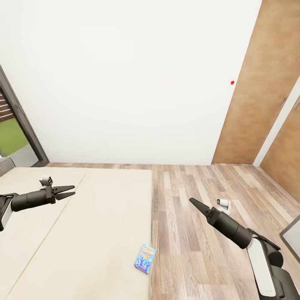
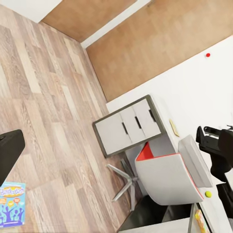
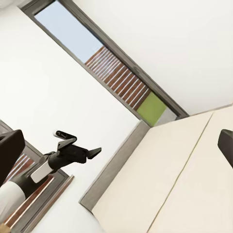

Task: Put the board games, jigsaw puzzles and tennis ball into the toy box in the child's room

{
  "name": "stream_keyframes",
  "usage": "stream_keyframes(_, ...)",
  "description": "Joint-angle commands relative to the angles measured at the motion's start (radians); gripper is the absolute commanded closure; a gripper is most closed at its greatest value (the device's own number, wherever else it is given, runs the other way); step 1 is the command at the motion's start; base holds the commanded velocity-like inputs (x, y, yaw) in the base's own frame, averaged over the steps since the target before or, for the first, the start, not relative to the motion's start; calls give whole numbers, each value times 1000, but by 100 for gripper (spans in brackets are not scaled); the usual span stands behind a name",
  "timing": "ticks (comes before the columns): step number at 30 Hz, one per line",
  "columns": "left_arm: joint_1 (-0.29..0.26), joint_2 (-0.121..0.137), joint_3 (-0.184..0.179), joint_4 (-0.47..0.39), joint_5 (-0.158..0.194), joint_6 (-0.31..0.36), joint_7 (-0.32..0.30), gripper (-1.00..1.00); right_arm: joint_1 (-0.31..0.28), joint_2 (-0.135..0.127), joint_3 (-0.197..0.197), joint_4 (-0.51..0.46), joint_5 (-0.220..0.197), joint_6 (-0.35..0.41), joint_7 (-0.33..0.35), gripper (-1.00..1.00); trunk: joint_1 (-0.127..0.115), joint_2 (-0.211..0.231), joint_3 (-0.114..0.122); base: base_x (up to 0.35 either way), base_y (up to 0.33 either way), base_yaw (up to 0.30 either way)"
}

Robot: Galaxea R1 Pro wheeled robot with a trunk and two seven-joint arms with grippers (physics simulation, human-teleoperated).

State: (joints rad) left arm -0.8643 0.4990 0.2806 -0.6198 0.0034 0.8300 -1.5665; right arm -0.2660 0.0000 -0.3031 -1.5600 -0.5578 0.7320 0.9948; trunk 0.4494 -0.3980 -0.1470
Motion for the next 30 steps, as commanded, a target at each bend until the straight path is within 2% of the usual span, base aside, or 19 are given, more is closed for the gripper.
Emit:
stream_keyframes(1, -1, -1, 0, 0, -1, 11, -4, -100, -1, 0, -1, 0, -4, 6, 1, -100, 1, -2, 0, 0, 0, 0)
stream_keyframes(13, -1, -10, 0, 0, -5, 11, -4, -100, -1, 0, -2, 0, -5, 6, 1, -100, 1, -2, 19, 0, 0, 7)
stream_keyframes(26, -1, -10, 0, 0, -5, 11, -4, -100, -1, 0, -2, 0, -8, 6, -6, -100, 1, -2, 36, 0, -2, 73)
stream_keyframes(30, -1, -10, 0, 0, -5, 11, -4, -100, -1, -1, 0, 2, -7, 6, -45, -100, 1, -2, 37, 0, -61, 10)
